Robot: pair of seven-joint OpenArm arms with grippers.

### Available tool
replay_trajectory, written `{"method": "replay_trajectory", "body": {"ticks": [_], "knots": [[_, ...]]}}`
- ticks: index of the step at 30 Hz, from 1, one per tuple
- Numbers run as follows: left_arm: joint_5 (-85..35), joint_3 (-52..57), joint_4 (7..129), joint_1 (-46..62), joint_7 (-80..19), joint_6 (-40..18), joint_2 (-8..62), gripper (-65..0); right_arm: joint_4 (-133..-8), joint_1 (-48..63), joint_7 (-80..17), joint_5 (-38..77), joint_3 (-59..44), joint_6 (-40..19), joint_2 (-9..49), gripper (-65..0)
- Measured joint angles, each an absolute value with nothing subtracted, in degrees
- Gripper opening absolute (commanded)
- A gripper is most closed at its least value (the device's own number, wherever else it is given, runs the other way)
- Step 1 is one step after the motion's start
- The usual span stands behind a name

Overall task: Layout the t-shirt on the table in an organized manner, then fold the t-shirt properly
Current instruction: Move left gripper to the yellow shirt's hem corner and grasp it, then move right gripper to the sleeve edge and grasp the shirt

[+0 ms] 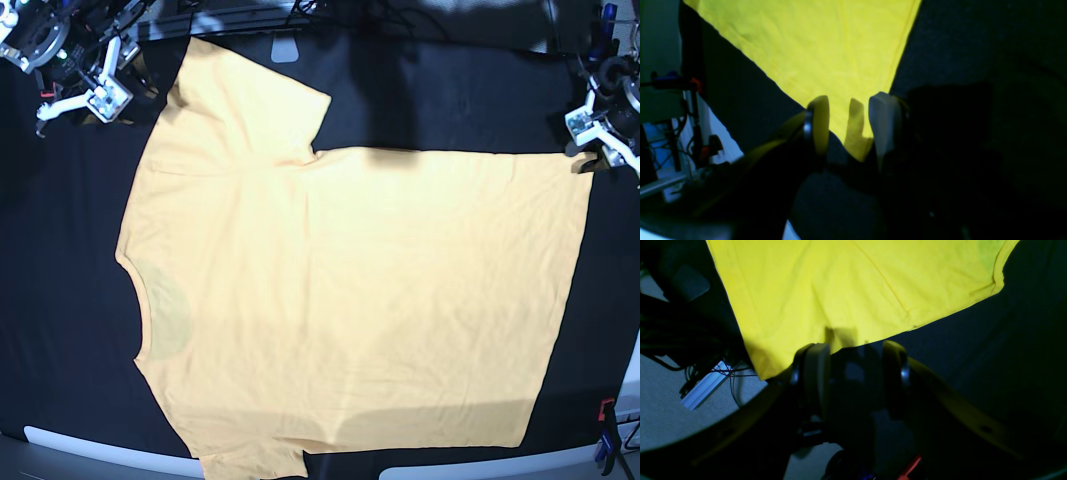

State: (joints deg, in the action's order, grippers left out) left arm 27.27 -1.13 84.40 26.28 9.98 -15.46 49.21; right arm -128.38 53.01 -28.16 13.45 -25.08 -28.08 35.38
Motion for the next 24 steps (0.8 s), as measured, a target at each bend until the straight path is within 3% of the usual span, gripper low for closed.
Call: {"method": "replay_trajectory", "body": {"ticks": [7, 12, 24], "knots": [[33.56, -6.68, 81.60, 25.04, 13.28, -14.15, 49.34, -43.9, -128.38, 53.01, -28.14, 13.47, -25.08, -28.08, 35.40, -39.7], [31.79, -12.84, 80.44, 18.46, 8.51, -14.28, 48.82, -43.9, -128.38, 53.01, -29.36, 13.47, -25.08, -28.08, 35.31, -39.7], [31.07, -13.61, 73.10, 13.78, 9.96, -13.74, 49.43, -43.9, -128.38, 53.01, -30.09, 13.47, -25.08, -28.10, 35.38, -39.7]]}}
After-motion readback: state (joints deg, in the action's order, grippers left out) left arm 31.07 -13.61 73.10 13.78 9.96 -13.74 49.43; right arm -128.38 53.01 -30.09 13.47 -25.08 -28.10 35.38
